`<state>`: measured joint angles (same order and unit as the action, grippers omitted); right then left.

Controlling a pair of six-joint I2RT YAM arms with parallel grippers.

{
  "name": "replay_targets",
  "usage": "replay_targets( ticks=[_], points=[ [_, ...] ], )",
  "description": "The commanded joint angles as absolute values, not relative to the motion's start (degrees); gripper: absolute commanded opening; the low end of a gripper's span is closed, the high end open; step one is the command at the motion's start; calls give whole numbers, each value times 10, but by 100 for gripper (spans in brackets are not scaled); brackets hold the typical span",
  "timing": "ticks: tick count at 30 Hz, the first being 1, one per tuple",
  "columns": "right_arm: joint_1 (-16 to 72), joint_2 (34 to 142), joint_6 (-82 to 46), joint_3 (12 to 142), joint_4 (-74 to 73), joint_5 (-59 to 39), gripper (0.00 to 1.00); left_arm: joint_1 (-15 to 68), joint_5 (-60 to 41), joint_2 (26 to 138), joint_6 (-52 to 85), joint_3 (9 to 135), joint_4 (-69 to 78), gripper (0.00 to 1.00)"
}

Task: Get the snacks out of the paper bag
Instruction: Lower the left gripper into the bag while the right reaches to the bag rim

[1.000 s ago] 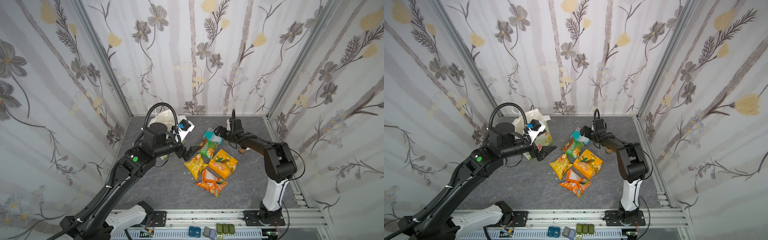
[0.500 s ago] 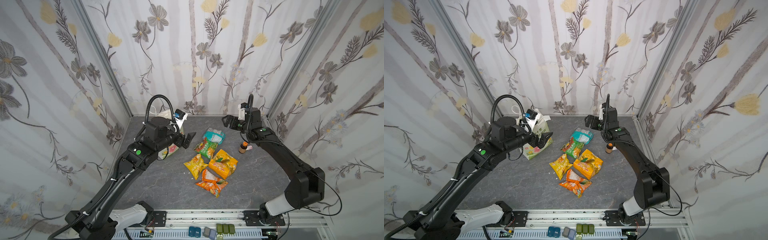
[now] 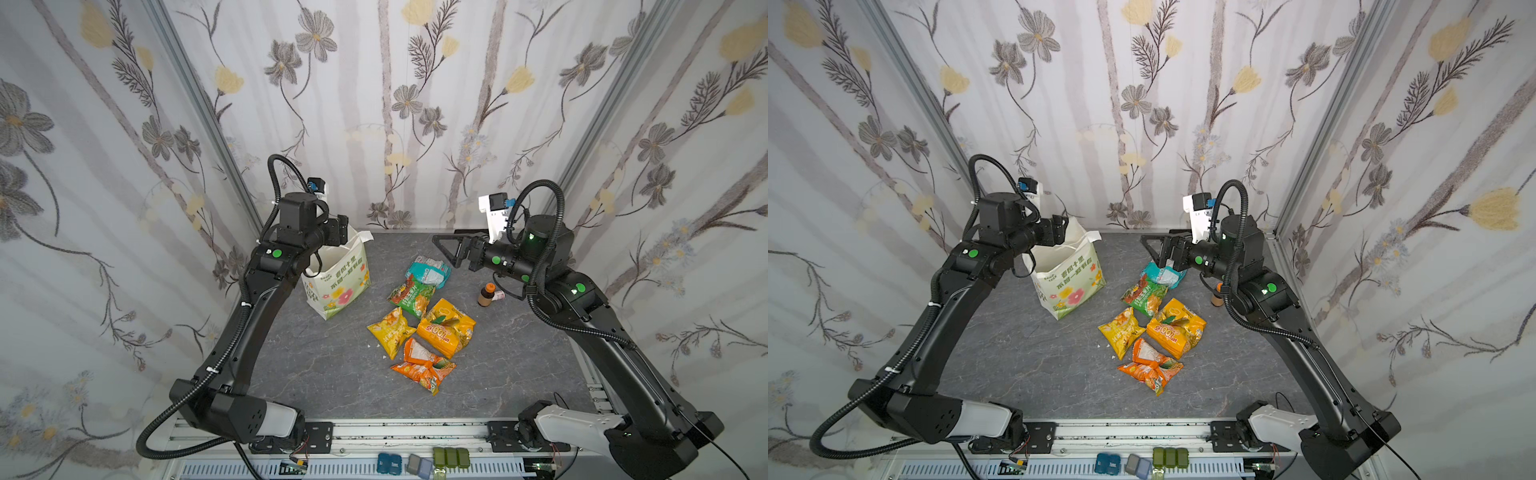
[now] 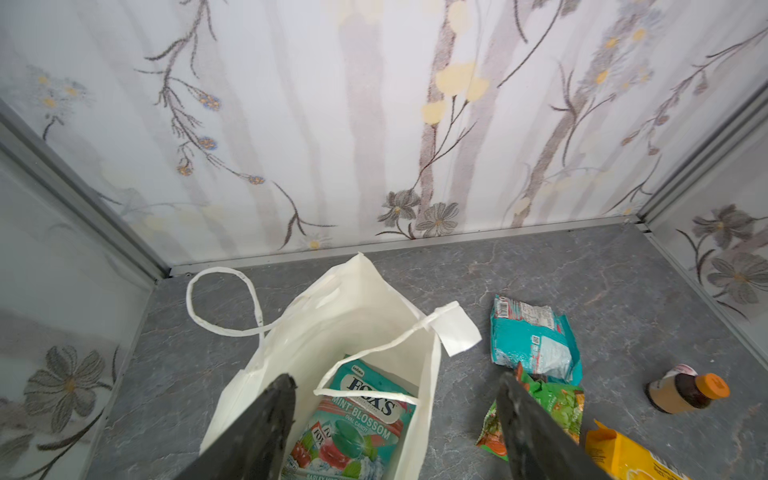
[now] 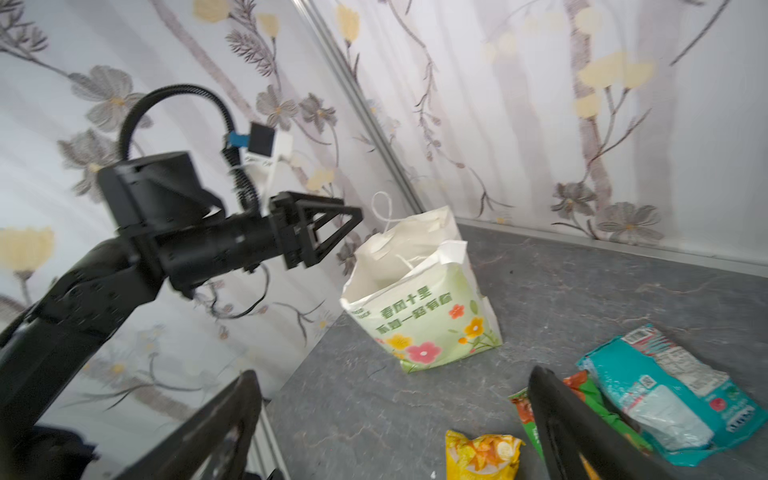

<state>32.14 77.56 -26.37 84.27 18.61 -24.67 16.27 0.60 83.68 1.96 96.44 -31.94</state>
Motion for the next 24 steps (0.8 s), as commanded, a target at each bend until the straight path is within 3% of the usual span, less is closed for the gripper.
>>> replay_targets(
  ticks=[1, 7, 10, 16, 24],
  points=[
    [353, 776, -268, 857, 211, -293, 99, 148, 2, 880, 38, 1014, -375, 65],
    [387, 764, -283, 862, 225, -293, 99, 134, -10, 974, 49, 1092, -430, 41],
    [391, 755, -287, 862, 228, -294, 99, 132, -30, 1020, 42, 1129, -465, 34],
    [394, 748, -277, 861, 246, -277, 99, 132, -51, 1091, 19, 1169, -526, 32],
    [396, 748, -273, 852, 256, -275, 99, 129, -57, 1111, 1, 1123, -531, 34]
  ],
)
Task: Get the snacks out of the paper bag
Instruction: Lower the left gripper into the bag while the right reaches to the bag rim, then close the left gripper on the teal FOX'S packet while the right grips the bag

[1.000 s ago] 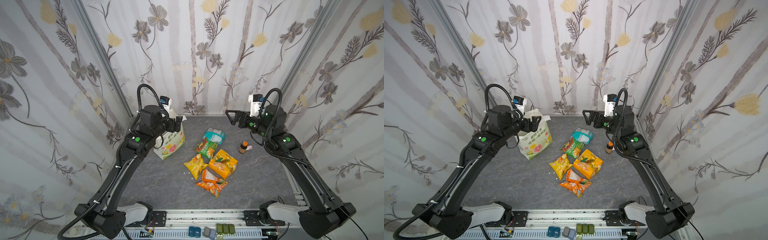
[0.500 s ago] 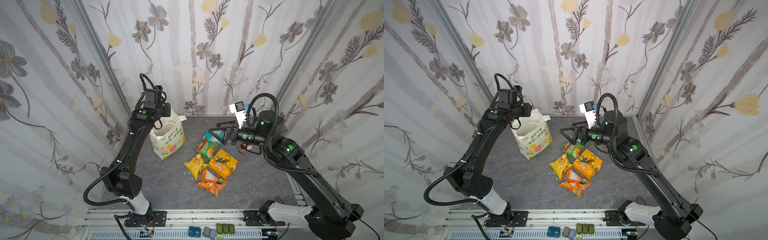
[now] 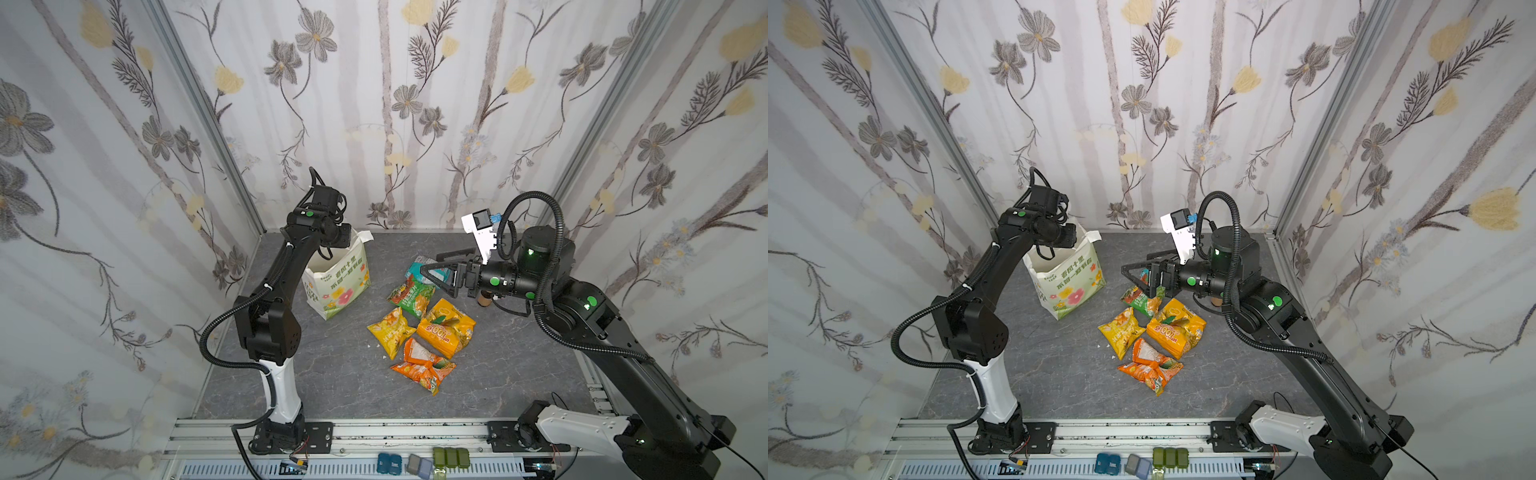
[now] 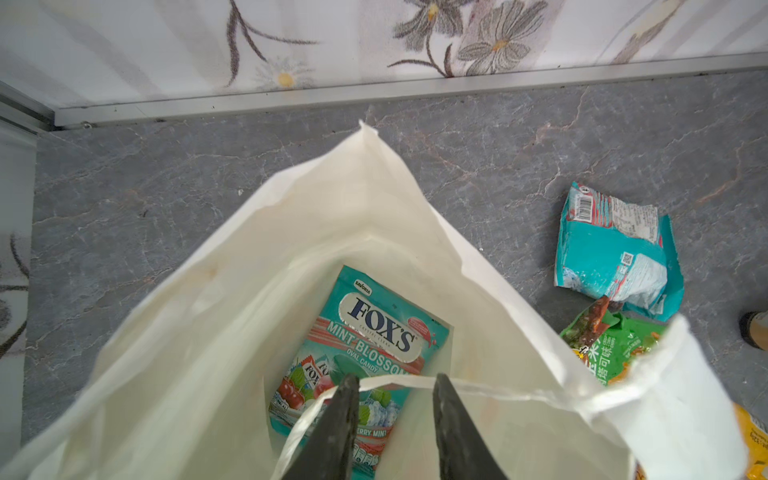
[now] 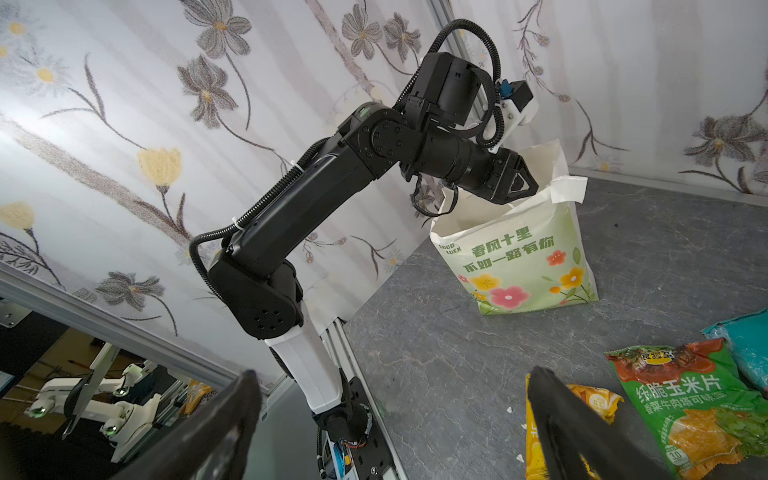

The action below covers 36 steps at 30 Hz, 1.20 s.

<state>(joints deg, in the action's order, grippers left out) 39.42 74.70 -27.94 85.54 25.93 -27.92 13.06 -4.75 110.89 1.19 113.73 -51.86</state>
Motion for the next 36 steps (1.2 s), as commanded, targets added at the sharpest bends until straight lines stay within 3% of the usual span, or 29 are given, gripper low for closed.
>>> replay_targets(
  ticks=[1, 17, 22, 36],
  points=[
    [396, 749, -272, 853, 256, -274, 99, 127, -58, 1112, 1, 1115, -529, 34],
    [397, 766, -269, 867, 269, -276, 99, 121, -47, 1117, -53, 1036, -493, 44],
    [398, 766, -270, 867, 269, -276, 99, 118, -30, 1137, -66, 1041, -473, 59],
    [411, 787, -261, 873, 311, -250, 99, 110, -43, 1204, -60, 1029, -485, 85]
  ],
)
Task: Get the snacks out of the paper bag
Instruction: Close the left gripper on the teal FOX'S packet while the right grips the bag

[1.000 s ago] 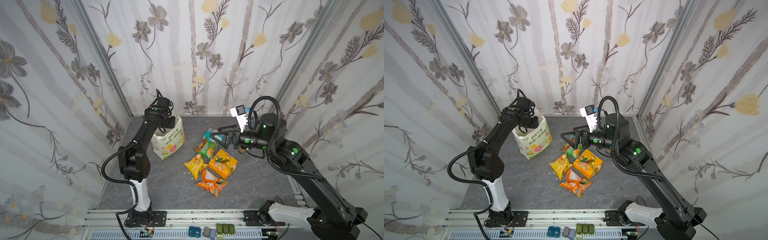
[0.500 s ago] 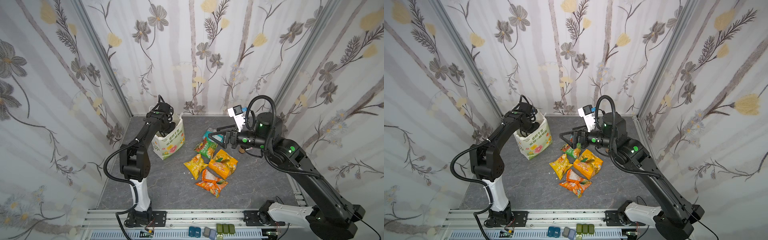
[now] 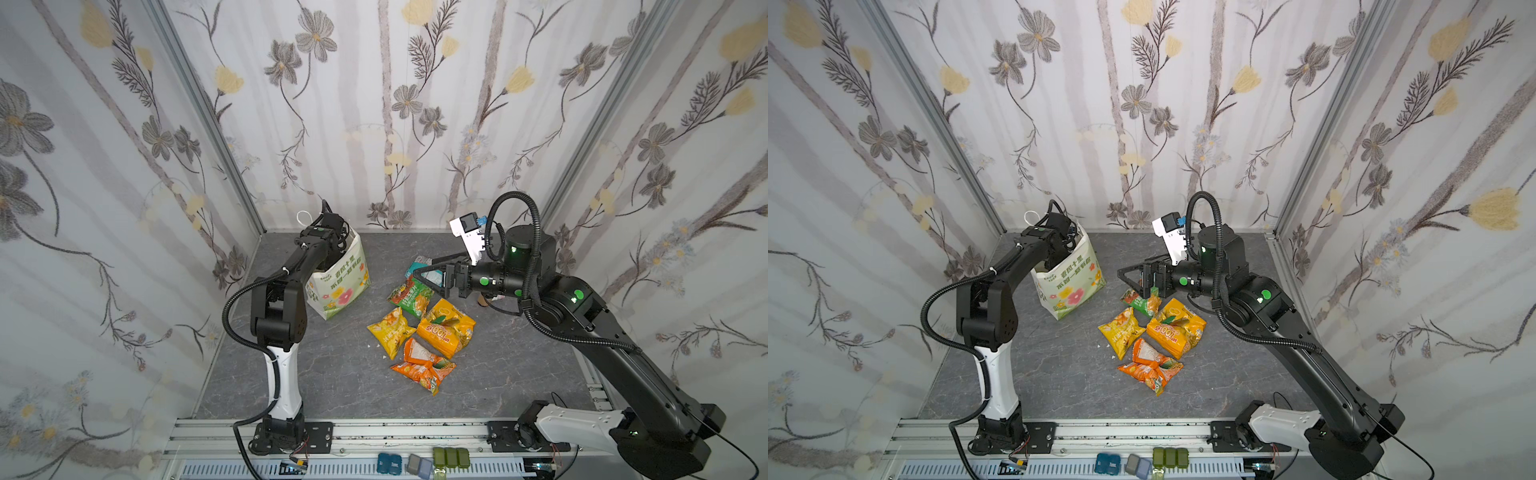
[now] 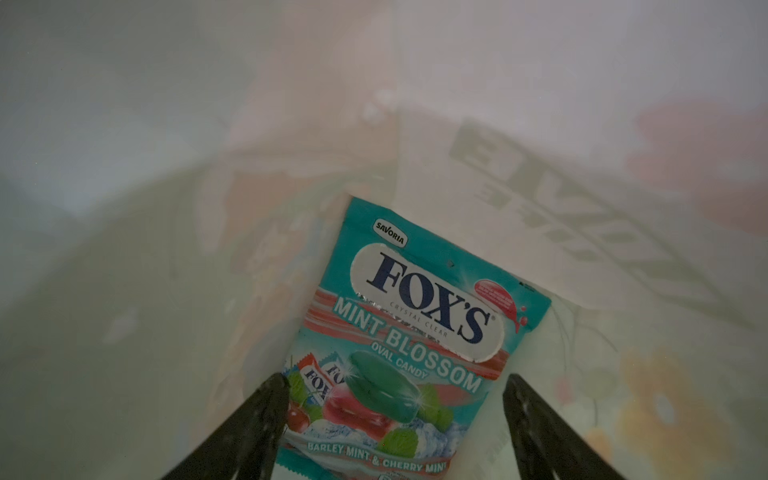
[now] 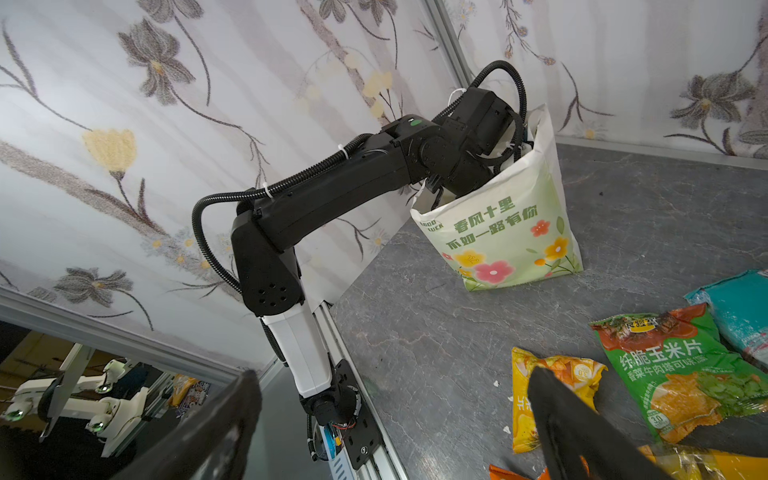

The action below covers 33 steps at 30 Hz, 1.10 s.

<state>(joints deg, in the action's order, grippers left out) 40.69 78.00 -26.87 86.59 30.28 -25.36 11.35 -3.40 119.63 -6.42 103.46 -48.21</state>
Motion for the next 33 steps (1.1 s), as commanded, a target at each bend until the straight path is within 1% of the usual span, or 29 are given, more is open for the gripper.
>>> replay_targets(
  ticks=[1, 7, 10, 17, 20, 22, 27, 33],
  points=[
    [413, 791, -259, 875, 313, -251, 99, 108, -46, 1209, -58, 1030, -488, 86],
    [420, 803, -251, 889, 325, -249, 99, 101, -41, 1239, -60, 1029, -502, 91],
    [423, 805, -251, 889, 326, -248, 99, 101, -39, 1252, -62, 1027, -512, 92],
    [427, 805, -252, 889, 327, -245, 99, 101, -66, 1266, -41, 1007, -523, 88],
    [427, 805, -251, 891, 329, -244, 99, 100, -68, 1269, -35, 998, -523, 79],
    [428, 804, -251, 890, 330, -243, 99, 101, -72, 1270, -33, 994, -523, 70],
    [429, 798, -252, 890, 331, -238, 99, 101, -78, 1273, -24, 988, -528, 52],
    [430, 794, -252, 887, 332, -232, 99, 101, -93, 1259, -18, 975, -523, 22]
  ],
)
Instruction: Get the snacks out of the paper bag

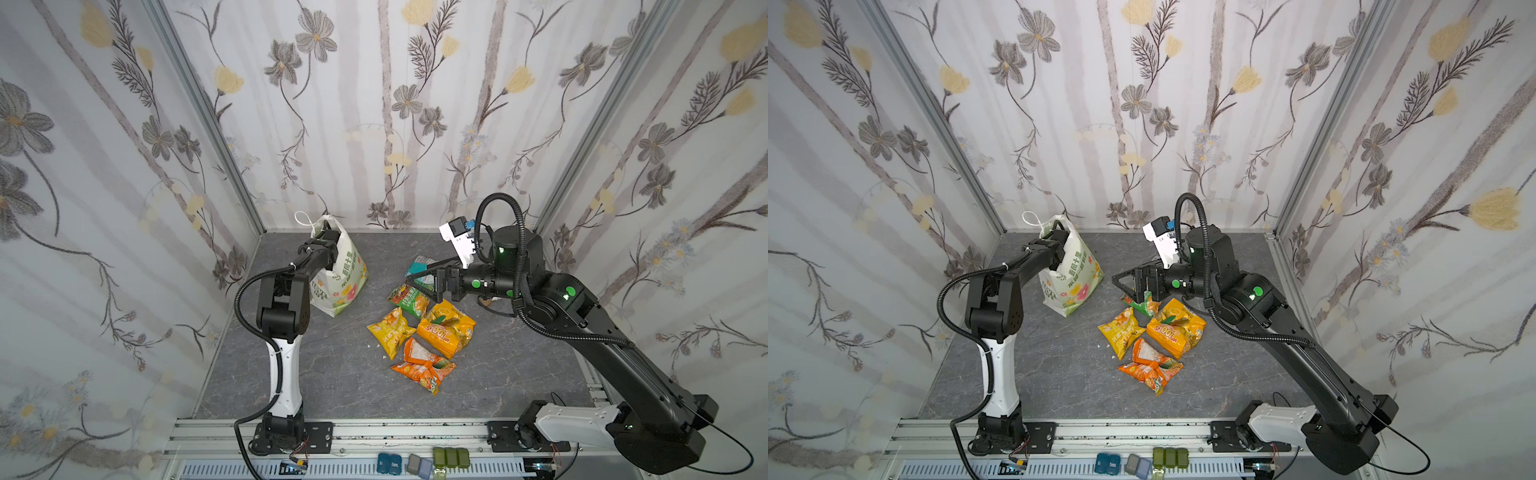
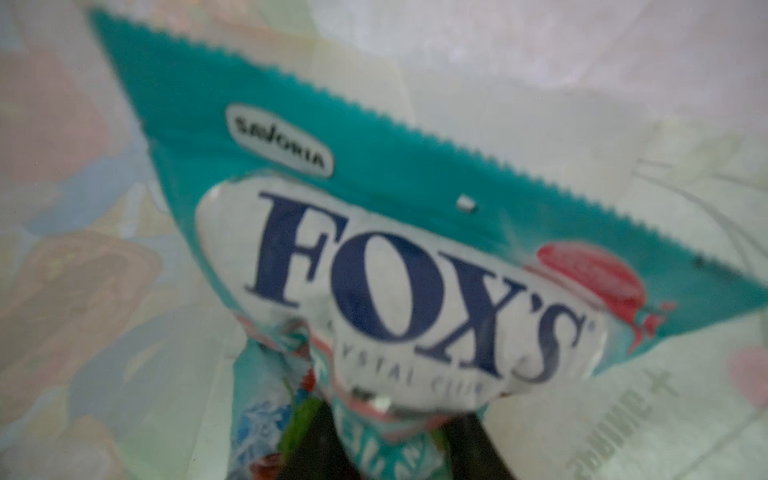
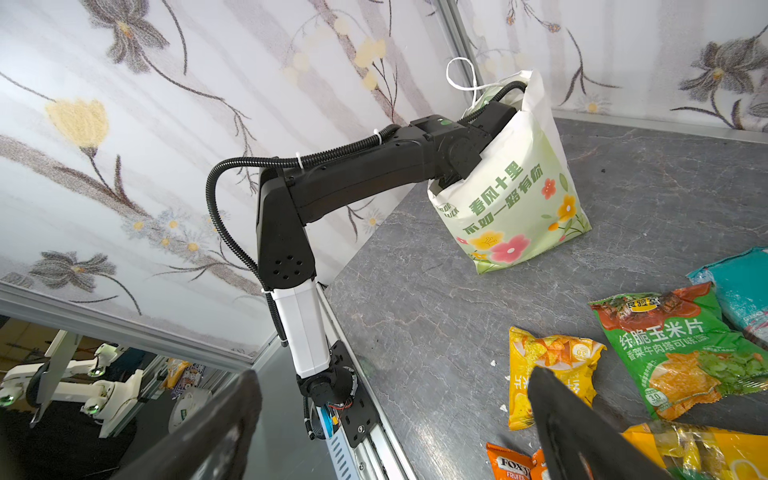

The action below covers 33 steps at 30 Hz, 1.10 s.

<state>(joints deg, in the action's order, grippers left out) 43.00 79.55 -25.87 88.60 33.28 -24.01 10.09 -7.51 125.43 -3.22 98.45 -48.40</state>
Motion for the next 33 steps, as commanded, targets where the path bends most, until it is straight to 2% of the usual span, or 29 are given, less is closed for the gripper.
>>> replay_targets(
  ticks=[1, 4, 23, 29, 33],
  points=[
    [431, 795, -252, 887, 332, -232, 99, 101, -96, 1255, -18, 974, -522, 17],
    [430, 793, -252, 887, 331, -230, 99, 100, -104, 1242, -14, 975, -519, 0],
    [430, 817, -269, 875, 308, -220, 99, 101, -115, 1176, -20, 1017, -562, 0],
    [430, 818, -362, 793, 150, -213, 99, 100, -95, 1175, -37, 1039, -588, 0],
    [431, 874, -405, 788, 57, -206, 99, 101, -101, 1173, -34, 1041, -592, 0]
  ],
)
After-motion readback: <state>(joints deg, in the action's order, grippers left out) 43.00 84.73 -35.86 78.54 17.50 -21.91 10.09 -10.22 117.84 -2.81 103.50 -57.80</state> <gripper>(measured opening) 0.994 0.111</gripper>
